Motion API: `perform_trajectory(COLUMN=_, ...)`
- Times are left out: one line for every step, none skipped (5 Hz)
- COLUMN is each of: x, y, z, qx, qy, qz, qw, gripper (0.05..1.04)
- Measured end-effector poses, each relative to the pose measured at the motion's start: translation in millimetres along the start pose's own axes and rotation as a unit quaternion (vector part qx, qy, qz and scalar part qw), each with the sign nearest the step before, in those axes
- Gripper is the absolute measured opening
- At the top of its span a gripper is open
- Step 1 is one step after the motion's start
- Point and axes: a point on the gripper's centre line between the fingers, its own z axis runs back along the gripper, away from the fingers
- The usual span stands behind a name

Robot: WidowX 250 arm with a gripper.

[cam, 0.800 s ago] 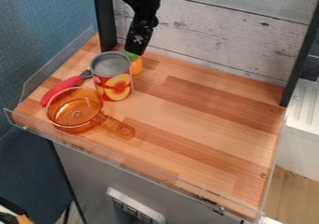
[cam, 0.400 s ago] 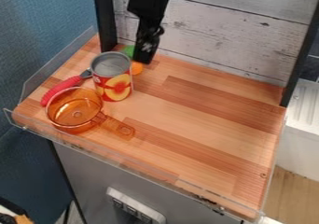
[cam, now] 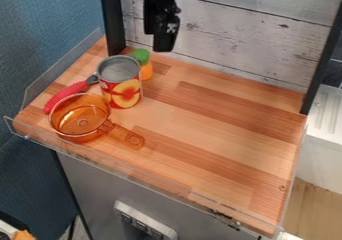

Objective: Move the salt shaker to the bottom right corner of the table

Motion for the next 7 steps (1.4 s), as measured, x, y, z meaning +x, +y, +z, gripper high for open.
perform_trajectory(x=11, y=-17, z=-5, qx=0.014, qy=0.043, qz=0.085, qw=0.9954, gripper=1.001)
perform_trajectory(x=17, y=-26, z=-23, qx=-0.01, qy=0.047, qz=0.14, qw=0.989, gripper=1.001)
perform_trajectory(x=18, y=-36, z=-28, qx=-0.034, qy=0.055, qz=0.191, qw=0.9794, gripper=1.001)
perform_trajectory(x=16, y=-41, z=-27, qx=-0.035, qy=0.065, qz=0.228, qw=0.9708, gripper=1.001)
perform_trajectory(x=10, y=-47, z=-26, qx=-0.027, qy=0.066, qz=0.25, qw=0.9655, gripper=1.001)
perform_trajectory(x=2, y=-53, z=-40, qx=-0.017, qy=0.055, qz=0.265, qw=0.9625, gripper=1.001)
perform_trajectory(x=-4, y=-56, z=-46, qx=-0.019, qy=0.048, qz=0.268, qw=0.962, gripper=1.001)
